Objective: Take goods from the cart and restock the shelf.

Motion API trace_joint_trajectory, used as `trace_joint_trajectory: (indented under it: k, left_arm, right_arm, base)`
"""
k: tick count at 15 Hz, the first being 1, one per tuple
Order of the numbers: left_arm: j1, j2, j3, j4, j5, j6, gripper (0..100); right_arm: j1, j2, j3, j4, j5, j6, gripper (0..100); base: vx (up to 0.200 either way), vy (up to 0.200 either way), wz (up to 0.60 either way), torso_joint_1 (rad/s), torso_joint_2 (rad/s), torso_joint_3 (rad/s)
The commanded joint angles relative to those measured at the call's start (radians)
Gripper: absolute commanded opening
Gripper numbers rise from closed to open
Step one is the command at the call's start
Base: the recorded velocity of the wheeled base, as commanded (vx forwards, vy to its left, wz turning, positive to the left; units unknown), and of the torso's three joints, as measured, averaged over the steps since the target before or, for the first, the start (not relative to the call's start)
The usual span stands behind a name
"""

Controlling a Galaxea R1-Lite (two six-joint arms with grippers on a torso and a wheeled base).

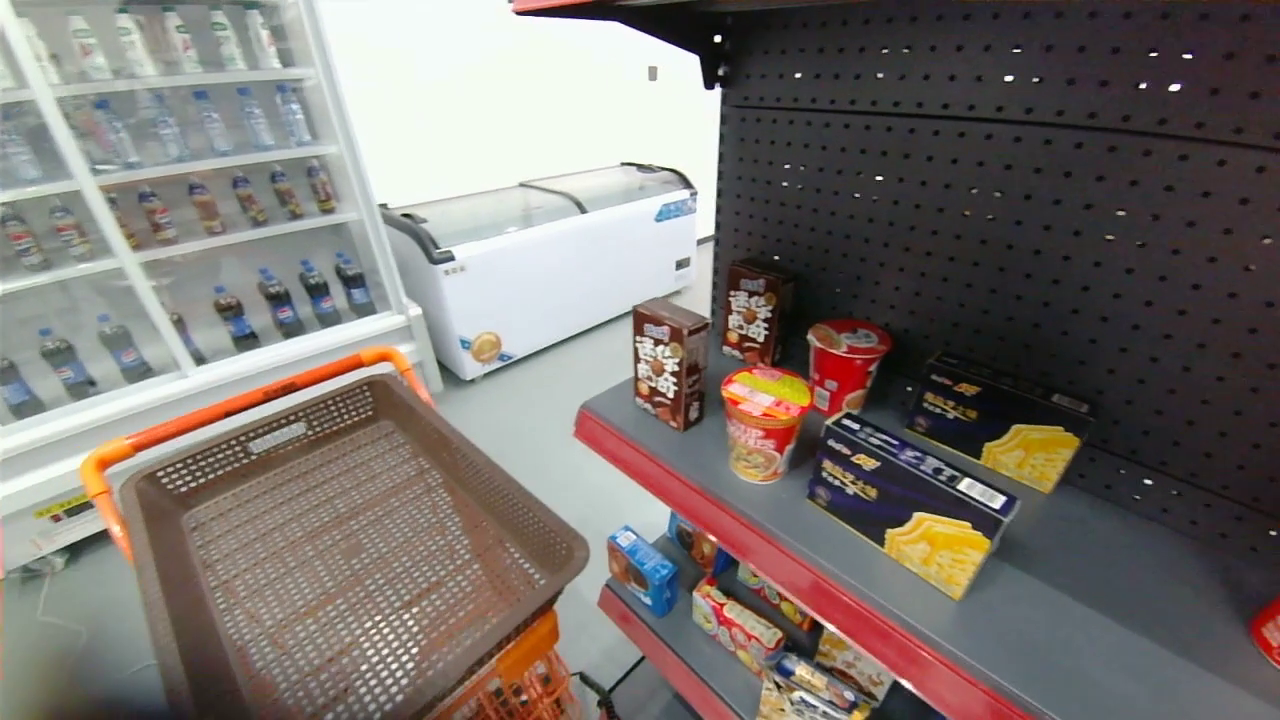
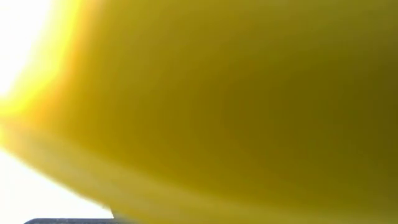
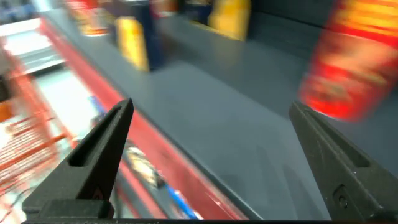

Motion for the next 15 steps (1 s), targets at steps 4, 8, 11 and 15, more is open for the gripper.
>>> trace_joint_trajectory:
  k: [4, 8, 11, 15]
  left_arm:
    - [-0.001, -0.014, 0.004, 0.0, 0.0, 0.0, 0]
    - [-0.001, -0.025, 0.013, 0.002, 0.0, 0.0, 0]
    - [-0.001, -0.023, 0.015, 0.002, 0.0, 0.0, 0]
    - [-0.003, -0.028, 0.002, 0.056, -0.001, 0.0, 0]
  right_arm:
    - [-0.002, 0.0, 0.0, 0.0, 0.001, -0.001, 100]
    - [0.0, 0.0, 0.0, 0.0, 0.001, -0.001, 100]
    - [-0.002, 0.0, 0.0, -0.001, 0.001, -0.001, 100]
    - [-0.002, 0.0, 0.0, 0.0, 0.001, -0.001, 100]
  base:
    - [0.0, 0.0, -0.6, 0.002, 0.0, 0.004]
    - [0.0, 0.0, -0.6, 0.001, 0.0, 0.001]
    - [0.0, 0.0, -0.6, 0.002, 0.01, 0.002]
    - [0.0, 0.0, -0.6, 0.001, 0.0, 0.0]
